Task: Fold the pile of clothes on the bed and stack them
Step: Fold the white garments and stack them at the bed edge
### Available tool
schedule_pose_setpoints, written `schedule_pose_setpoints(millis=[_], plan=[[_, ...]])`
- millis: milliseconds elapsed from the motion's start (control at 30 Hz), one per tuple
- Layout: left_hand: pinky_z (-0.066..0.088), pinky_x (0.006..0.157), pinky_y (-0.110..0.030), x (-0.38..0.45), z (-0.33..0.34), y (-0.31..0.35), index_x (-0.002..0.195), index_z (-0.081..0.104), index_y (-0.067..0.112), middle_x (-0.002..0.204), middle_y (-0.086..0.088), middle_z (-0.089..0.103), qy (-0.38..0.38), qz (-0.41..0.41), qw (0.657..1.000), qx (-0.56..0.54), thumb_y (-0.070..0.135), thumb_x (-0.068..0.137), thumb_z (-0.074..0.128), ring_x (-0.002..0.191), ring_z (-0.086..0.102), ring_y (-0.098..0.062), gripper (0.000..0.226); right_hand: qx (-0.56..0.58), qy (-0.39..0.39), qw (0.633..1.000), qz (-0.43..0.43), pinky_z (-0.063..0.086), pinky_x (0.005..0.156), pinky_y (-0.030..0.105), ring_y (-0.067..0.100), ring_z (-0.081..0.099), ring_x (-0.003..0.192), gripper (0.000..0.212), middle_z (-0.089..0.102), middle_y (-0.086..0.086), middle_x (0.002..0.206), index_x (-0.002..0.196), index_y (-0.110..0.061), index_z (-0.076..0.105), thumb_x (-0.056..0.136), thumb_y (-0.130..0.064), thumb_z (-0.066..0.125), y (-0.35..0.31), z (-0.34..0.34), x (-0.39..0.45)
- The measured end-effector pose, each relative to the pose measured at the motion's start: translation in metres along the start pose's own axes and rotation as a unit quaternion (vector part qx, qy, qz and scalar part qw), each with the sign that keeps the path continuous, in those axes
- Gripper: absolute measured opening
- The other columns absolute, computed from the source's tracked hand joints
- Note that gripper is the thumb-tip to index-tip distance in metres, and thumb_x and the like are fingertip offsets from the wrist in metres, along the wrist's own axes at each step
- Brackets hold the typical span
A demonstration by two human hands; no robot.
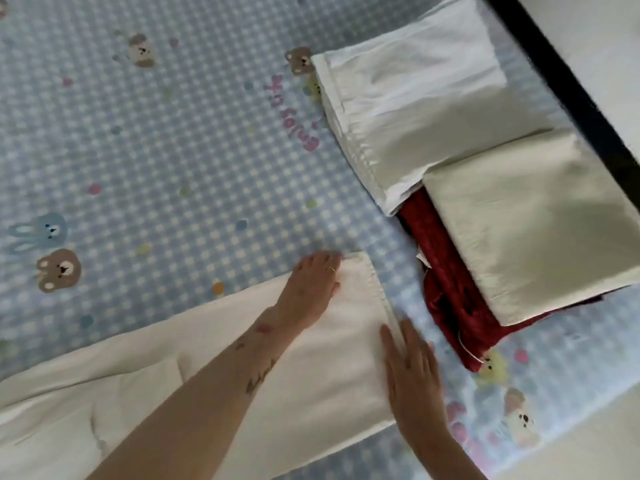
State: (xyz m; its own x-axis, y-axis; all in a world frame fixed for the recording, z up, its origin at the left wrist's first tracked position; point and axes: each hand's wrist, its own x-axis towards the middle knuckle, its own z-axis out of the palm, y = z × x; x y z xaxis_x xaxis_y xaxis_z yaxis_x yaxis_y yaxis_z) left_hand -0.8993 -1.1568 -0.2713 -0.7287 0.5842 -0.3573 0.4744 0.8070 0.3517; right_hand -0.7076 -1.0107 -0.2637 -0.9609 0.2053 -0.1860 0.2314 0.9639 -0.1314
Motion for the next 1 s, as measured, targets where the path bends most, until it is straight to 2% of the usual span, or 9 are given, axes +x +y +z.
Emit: schedule_pose_setpoints(millis=[100, 200, 333, 400, 533, 700, 800, 900, 1000], plan=[[0.037, 0.103, -0.036, 0.047, -0.019, 0.019, 0.136, 0.043, 0.016, 0.134, -0.01, 0.047, -0.071, -0.001, 0.994, -0.079, 0.017, 0.09, 0.056, 0.123, 0.046, -0.026, 0.049, 0.098, -0.028, 0.994, 0.035, 0.051, 0.089, 0.047, 0.042, 0.059, 0.112, 0.069, 0.06, 0.017, 0.127, 0.131, -0.01, 0.053, 0.068, 0.0, 0.079, 0.008, -0.004, -0.002], [0.037, 0.1, -0.032, 0.06, -0.045, 0.024, 0.126, 0.052, 0.006, 0.131, -0.012, 0.052, -0.161, 0.016, 0.98, -0.119, 0.01, 0.087, 0.061, 0.122, 0.049, -0.027, 0.041, 0.227, -0.064, 0.966, 0.109, 0.051, 0.091, 0.044, 0.039, 0.049, 0.125, 0.068, 0.048, 0.02, 0.139, 0.144, -0.005, 0.03, 0.087, -0.014, 0.065, 0.003, -0.026, -0.001], [0.041, 0.084, -0.035, 0.015, -0.094, -0.008, 0.094, 0.062, 0.016, 0.093, -0.002, 0.059, -0.063, 0.052, 0.988, -0.135, 0.012, 0.083, 0.064, 0.094, 0.055, -0.021, 0.012, 0.346, 0.006, 0.936, 0.067, 0.04, 0.078, 0.003, 0.009, 0.064, 0.092, 0.051, 0.067, 0.006, 0.103, 0.129, -0.017, 0.054, 0.081, -0.011, 0.071, -0.033, -0.071, -0.014], [0.042, 0.08, -0.034, -0.025, -0.116, -0.034, 0.083, 0.061, 0.019, 0.084, 0.005, 0.058, -0.005, 0.039, 0.985, -0.166, 0.01, 0.08, 0.066, 0.086, 0.055, -0.017, 0.011, 0.39, -0.001, 0.92, 0.022, 0.038, 0.067, -0.004, -0.007, 0.058, 0.076, 0.047, 0.061, -0.011, 0.092, 0.125, -0.026, 0.059, 0.078, -0.02, 0.067, -0.068, -0.095, -0.024], [0.044, 0.077, -0.033, -0.124, -0.142, -0.102, 0.076, 0.062, 0.012, 0.081, 0.0, 0.06, 0.072, -0.04, 0.975, -0.207, -0.006, 0.075, 0.065, 0.081, 0.058, -0.019, 0.019, 0.427, -0.03, 0.901, -0.072, 0.042, 0.058, 0.002, -0.006, 0.054, 0.06, 0.045, 0.057, -0.012, 0.085, 0.115, -0.023, 0.067, 0.071, -0.016, 0.069, -0.16, -0.117, -0.047], [0.04, 0.071, -0.016, -0.236, -0.137, -0.183, 0.079, 0.064, 0.001, 0.084, -0.013, 0.063, 0.115, -0.1, 0.96, -0.234, -0.02, 0.073, 0.054, 0.076, 0.06, -0.023, 0.025, 0.423, -0.096, 0.89, -0.143, 0.048, 0.054, 0.01, 0.006, 0.059, 0.057, 0.047, 0.063, -0.004, 0.082, 0.107, -0.021, 0.071, 0.06, -0.015, 0.072, -0.279, -0.104, -0.091], [0.047, 0.068, -0.031, -0.291, -0.119, -0.237, 0.079, 0.063, 0.013, 0.079, -0.006, 0.066, 0.128, -0.167, 0.946, -0.248, -0.018, 0.077, 0.044, 0.071, 0.061, -0.022, 0.037, 0.428, -0.123, 0.876, -0.184, 0.048, 0.051, 0.011, 0.008, 0.055, 0.053, 0.049, 0.061, -0.003, 0.085, 0.107, -0.017, 0.071, 0.058, -0.011, 0.072, -0.347, -0.083, -0.118], [0.043, 0.056, -0.026, -0.346, -0.097, -0.294, 0.075, 0.06, 0.023, 0.071, -0.001, 0.063, 0.142, -0.213, 0.927, -0.273, -0.013, 0.082, 0.048, 0.058, 0.052, -0.006, 0.039, 0.434, -0.156, 0.869, -0.177, 0.05, 0.062, 0.019, 0.013, 0.058, 0.066, 0.049, 0.062, 0.004, 0.099, 0.12, -0.021, 0.064, 0.072, -0.014, 0.065, -0.411, -0.053, -0.142], [0.037, 0.05, -0.018, -0.392, -0.074, -0.343, 0.074, 0.061, 0.027, 0.068, -0.005, 0.063, 0.149, -0.266, 0.897, -0.319, -0.012, 0.084, 0.049, 0.05, 0.046, -0.005, 0.043, 0.419, -0.246, 0.856, -0.174, 0.045, 0.081, 0.021, 0.018, 0.058, 0.091, 0.051, 0.049, 0.001, 0.124, 0.136, -0.028, 0.046, 0.085, -0.025, 0.05, -0.468, -0.016, -0.161]])
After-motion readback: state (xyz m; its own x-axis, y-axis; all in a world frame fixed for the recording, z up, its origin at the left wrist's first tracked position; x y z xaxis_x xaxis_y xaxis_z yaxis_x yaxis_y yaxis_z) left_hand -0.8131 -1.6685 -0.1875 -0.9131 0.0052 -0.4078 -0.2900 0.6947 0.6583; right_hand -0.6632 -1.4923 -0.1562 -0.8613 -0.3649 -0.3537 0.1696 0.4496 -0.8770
